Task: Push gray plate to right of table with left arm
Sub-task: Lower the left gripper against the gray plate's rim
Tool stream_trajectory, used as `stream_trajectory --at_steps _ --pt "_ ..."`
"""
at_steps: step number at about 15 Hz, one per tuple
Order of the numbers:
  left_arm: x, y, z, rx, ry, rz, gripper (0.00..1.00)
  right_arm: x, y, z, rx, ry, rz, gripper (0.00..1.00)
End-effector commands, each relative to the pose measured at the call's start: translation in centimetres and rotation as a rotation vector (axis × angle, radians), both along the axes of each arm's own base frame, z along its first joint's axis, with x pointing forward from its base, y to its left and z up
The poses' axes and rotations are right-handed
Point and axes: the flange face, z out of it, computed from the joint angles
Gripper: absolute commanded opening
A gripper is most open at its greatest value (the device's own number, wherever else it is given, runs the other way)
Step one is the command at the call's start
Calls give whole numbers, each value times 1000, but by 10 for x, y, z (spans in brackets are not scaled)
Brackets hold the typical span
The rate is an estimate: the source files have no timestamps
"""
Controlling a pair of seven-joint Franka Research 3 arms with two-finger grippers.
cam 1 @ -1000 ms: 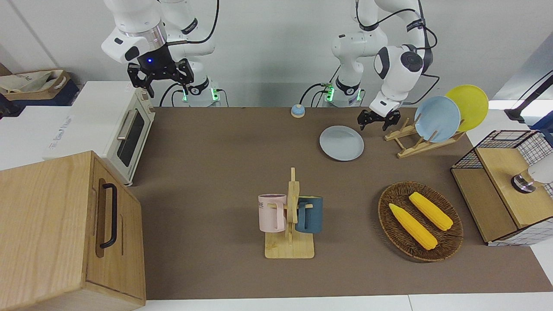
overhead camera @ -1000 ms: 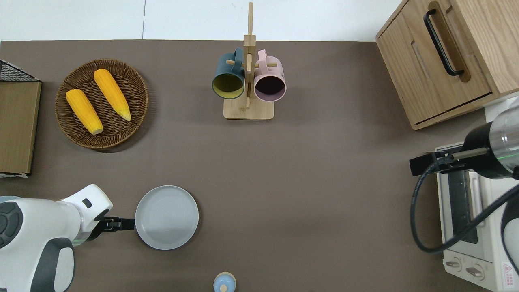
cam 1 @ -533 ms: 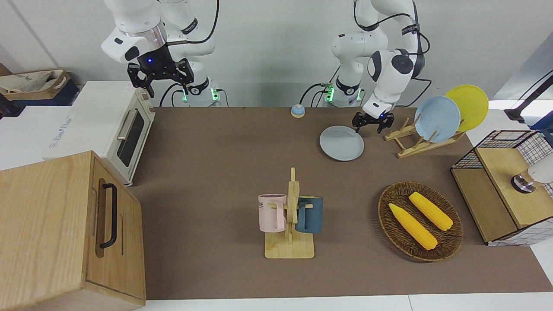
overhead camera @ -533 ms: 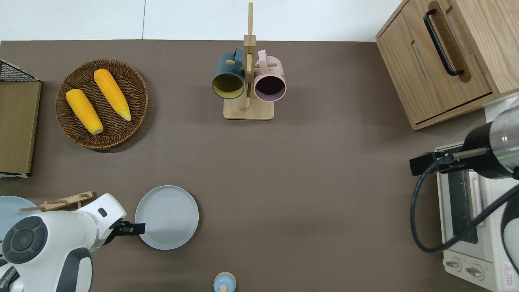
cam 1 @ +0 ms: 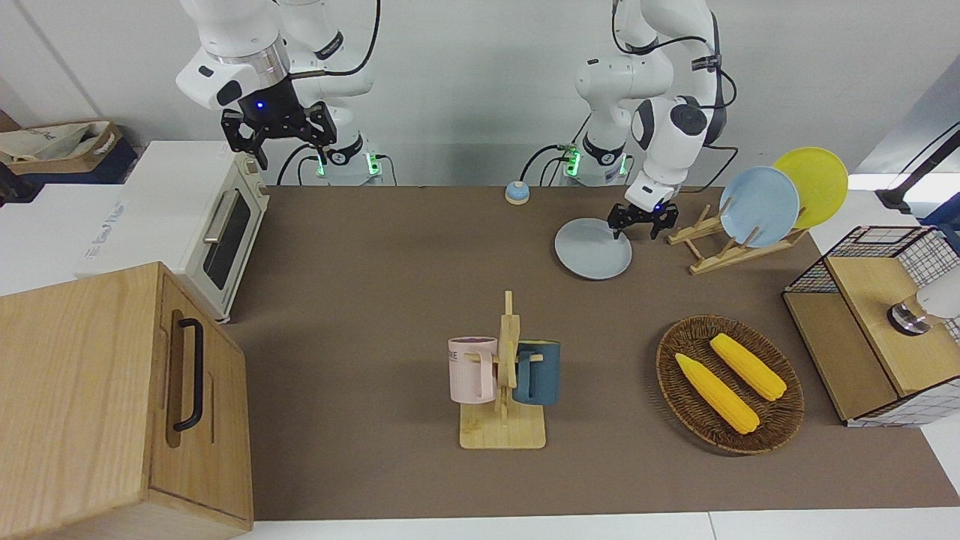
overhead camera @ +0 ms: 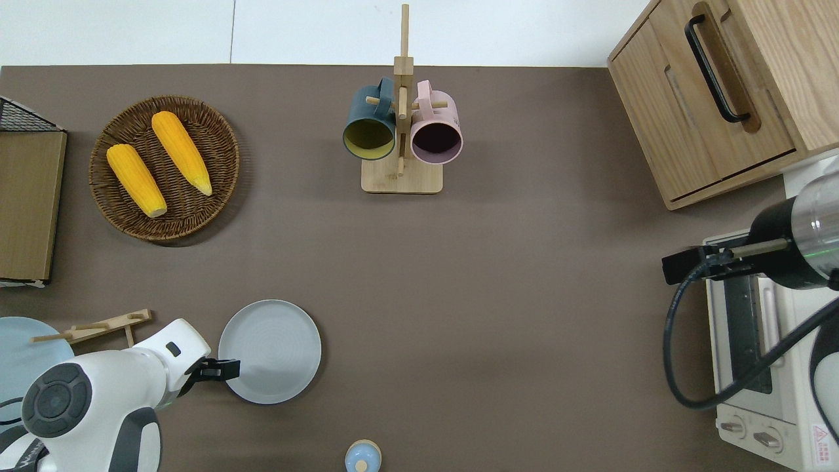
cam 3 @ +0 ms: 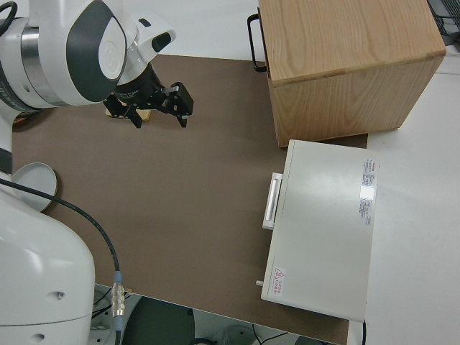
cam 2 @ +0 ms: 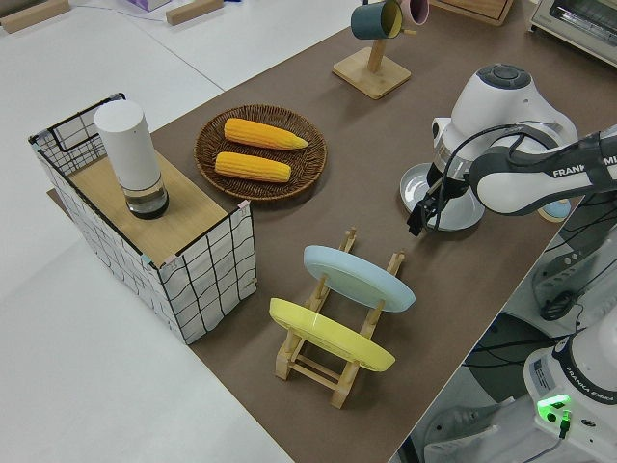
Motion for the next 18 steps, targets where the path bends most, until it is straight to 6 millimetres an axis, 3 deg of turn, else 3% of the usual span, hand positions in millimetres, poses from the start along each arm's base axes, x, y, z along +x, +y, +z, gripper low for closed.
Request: stream_trajectory --at_steps 1,5,7,9,16,18 --pt "-5 -5 -14 -11 -14 21 987 -3 -3 4 9 3 -6 983" --pt "-4 -5 -18 -12 -12 23 983 -3 -3 4 9 5 -7 983" --pt "-4 -6 -18 -12 -11 23 947 -3 -2 4 9 3 -6 983" --pt "-5 -6 -19 -12 -9 23 845 -3 -2 4 9 3 -6 983" --pt "-5 -12 -23 -12 0 11 17 -3 -2 4 9 3 -4 983" --pt "-5 -12 -23 -12 0 11 0 -3 -3 4 9 5 -6 983"
